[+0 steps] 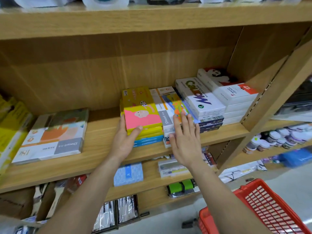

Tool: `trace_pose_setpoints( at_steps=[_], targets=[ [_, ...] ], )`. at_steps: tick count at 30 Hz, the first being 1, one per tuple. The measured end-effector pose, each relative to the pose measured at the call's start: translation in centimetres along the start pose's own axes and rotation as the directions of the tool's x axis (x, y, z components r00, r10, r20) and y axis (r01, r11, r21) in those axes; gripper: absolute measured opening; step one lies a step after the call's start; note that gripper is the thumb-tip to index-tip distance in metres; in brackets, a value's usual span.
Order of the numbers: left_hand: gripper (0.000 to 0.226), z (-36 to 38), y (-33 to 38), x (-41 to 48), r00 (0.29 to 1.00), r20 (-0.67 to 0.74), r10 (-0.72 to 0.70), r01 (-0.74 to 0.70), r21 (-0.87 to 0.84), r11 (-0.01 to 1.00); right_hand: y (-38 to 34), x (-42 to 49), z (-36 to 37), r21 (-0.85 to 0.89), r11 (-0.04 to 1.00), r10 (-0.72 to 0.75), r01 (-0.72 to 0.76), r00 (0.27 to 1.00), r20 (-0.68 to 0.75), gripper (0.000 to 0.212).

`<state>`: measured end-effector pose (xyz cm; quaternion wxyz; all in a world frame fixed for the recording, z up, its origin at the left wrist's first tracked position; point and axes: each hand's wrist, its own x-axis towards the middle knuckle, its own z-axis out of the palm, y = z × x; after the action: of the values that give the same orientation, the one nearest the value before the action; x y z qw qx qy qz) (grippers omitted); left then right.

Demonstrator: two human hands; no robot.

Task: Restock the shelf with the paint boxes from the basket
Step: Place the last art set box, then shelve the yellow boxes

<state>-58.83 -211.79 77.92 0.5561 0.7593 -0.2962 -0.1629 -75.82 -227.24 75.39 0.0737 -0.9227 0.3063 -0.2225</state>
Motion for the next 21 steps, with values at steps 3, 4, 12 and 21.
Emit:
trace_pose_setpoints(
  at_steps=[3, 4, 12, 21],
  targets=[
    [0.075, -0.1, 0.3, 0.5, 1.0, 0.016, -0.009, 0.009, -0.02, 1.0, -0.3, 0.4, 0.7, -0.028, 1.0, 0.012, -0.012, 1.0, -0.019, 0.066],
    [0.078, -0.2, 0.4, 0.4, 1.0, 0.027, -0.012, 0.013, -0.028, 1.0, -0.3, 0.5, 0.6, -0.017, 1.0, 0.005, -0.005, 1.0, -0.022, 0.066],
    [0.091, -1.6, -1.6, -1.8, 0.997, 0.071, -0.008, 0.001, 0.102, 0.995, 3.9, -1.2, -0.9, -0.015, 0.984, -0.175, 0.175, 0.984, -0.021, 0.083],
    [0.092, -1.8, -2.3, -1.6, 1.0, 0.007, 0.009, -0.01, 0.196, 0.98, 2.1, 1.4, 0.4, -0.097, 0.995, 0.001, -0.028, 0.963, -0.268, 0.071]
  ],
)
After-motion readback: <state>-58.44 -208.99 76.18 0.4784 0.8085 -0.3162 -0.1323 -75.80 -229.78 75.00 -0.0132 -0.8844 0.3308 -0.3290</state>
